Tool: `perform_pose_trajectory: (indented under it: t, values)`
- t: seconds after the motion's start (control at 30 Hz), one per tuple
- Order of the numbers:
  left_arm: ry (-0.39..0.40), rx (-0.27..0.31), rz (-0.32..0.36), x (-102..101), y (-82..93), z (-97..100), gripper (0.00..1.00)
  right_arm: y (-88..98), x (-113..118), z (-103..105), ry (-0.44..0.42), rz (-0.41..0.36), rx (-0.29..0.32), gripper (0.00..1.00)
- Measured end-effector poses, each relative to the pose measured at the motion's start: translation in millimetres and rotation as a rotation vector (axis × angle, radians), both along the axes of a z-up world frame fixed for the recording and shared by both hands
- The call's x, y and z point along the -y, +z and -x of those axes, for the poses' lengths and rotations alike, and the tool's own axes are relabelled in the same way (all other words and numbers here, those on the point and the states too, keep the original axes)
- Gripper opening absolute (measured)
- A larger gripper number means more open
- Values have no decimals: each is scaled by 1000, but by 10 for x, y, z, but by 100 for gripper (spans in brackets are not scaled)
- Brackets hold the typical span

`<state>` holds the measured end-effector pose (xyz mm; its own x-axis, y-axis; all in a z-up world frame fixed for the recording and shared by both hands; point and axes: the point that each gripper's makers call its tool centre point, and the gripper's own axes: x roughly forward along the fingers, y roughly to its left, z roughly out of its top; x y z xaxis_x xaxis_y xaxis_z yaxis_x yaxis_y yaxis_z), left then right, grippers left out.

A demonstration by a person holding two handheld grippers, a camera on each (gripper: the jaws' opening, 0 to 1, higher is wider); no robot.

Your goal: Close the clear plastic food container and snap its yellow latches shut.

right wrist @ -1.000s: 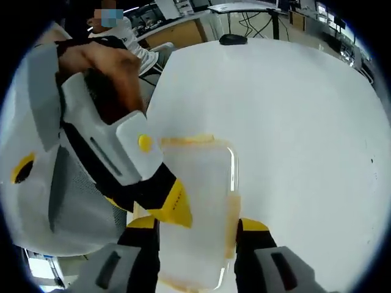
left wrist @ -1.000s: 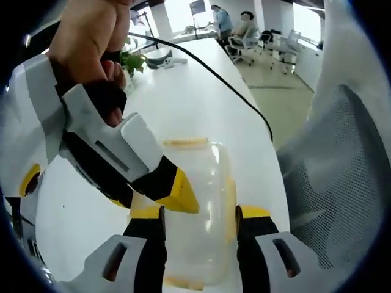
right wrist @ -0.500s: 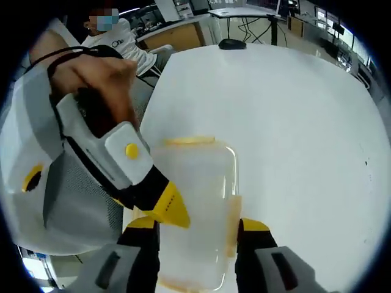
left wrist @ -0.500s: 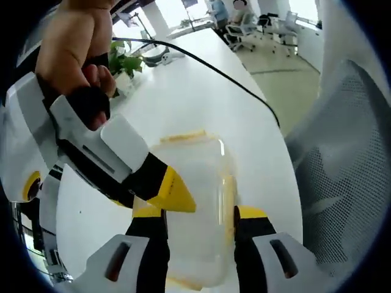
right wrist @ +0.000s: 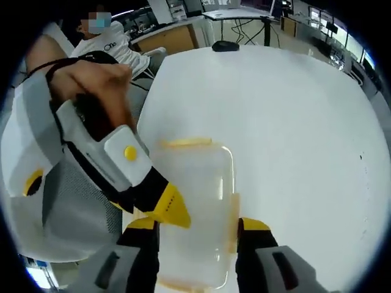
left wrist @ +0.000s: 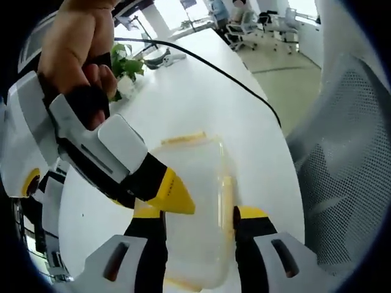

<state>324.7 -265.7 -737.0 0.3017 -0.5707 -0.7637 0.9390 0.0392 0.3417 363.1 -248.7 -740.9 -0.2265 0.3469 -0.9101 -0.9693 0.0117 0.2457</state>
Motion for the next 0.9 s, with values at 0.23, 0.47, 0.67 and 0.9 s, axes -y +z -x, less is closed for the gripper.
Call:
perform_pose_trajectory:
  t: [0.23,0.47,0.67,0.9]
  values:
    - [21,-85,79,26,71,4,41,59,-8,-6,-52,-120,64,49]
    - [56,-192,158,56,179,43,54,176,-3,16,-97,-203,121,49]
    - [111,-238,206,-10,281,-72,57,263,-15,76,-154,-266,126,58]
    - [139,-264,249,-127,372,-169,66,337,30,131,-185,-314,162,65]
